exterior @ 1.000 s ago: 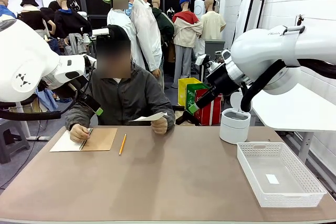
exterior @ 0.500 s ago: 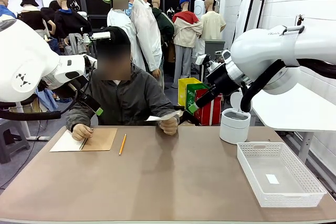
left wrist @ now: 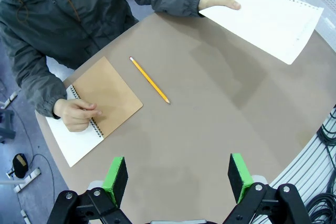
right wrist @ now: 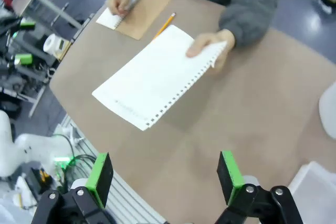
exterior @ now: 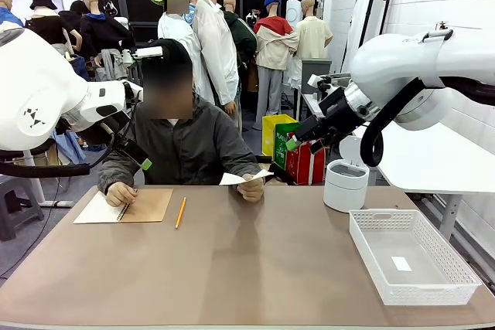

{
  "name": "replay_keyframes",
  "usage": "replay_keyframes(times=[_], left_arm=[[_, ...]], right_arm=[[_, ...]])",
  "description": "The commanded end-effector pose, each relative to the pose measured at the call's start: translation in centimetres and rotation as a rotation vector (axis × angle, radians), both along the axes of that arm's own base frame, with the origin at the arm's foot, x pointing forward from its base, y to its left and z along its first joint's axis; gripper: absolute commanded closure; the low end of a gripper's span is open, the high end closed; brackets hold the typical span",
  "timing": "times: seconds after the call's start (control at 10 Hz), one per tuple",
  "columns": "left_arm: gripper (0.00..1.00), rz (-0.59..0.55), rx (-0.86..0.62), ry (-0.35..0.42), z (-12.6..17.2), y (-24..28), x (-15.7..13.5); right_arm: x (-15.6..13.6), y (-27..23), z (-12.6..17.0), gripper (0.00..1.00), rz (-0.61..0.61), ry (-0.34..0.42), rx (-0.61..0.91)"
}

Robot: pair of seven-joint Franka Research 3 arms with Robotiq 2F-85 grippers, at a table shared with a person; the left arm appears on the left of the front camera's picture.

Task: Sort the paper based on its condition.
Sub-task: If a person hands you a paper, place it in the Organizing basket , and if it's crumpled, put it in the Trash can.

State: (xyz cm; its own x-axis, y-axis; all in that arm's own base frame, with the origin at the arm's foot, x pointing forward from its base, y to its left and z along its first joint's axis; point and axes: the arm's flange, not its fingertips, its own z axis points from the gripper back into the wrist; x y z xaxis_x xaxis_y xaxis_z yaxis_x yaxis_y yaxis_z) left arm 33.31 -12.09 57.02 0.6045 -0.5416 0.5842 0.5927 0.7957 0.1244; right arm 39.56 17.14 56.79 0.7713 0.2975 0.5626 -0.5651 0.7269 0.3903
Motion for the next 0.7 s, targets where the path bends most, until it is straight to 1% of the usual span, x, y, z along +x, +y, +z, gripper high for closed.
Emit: replay_keyframes(times=[0.0, 0.1, 0.4, 0.5, 0.6], left_arm=[[0.0, 0.0, 0.0, 0.001, 0.0, 0.1, 0.0], [0.0, 0.0, 0.0, 0.001, 0.0, 0.1, 0.0], [0.0, 0.0, 0.0, 0.001, 0.0, 0.1, 0.0], [0.0, 0.0, 0.0, 0.001, 0.0, 0.1, 0.0], [0.0, 0.0, 0.0, 0.001, 0.0, 0.1, 0.0]], right_arm=[[-0.2, 0.5, 0.0, 0.0, 0.011, 0.041, -0.048], [0.0, 0.0, 0.0, 0.0, 0.0, 0.0, 0.0], [0.0, 0.0, 0.0, 0.0, 0.0, 0.0, 0.0], [-0.1, -0.2, 0.0, 0.0, -0.008, 0.016, -0.007], [1.4, -0.5, -0.5, 0.0, -0.153, 0.131, 0.076]])
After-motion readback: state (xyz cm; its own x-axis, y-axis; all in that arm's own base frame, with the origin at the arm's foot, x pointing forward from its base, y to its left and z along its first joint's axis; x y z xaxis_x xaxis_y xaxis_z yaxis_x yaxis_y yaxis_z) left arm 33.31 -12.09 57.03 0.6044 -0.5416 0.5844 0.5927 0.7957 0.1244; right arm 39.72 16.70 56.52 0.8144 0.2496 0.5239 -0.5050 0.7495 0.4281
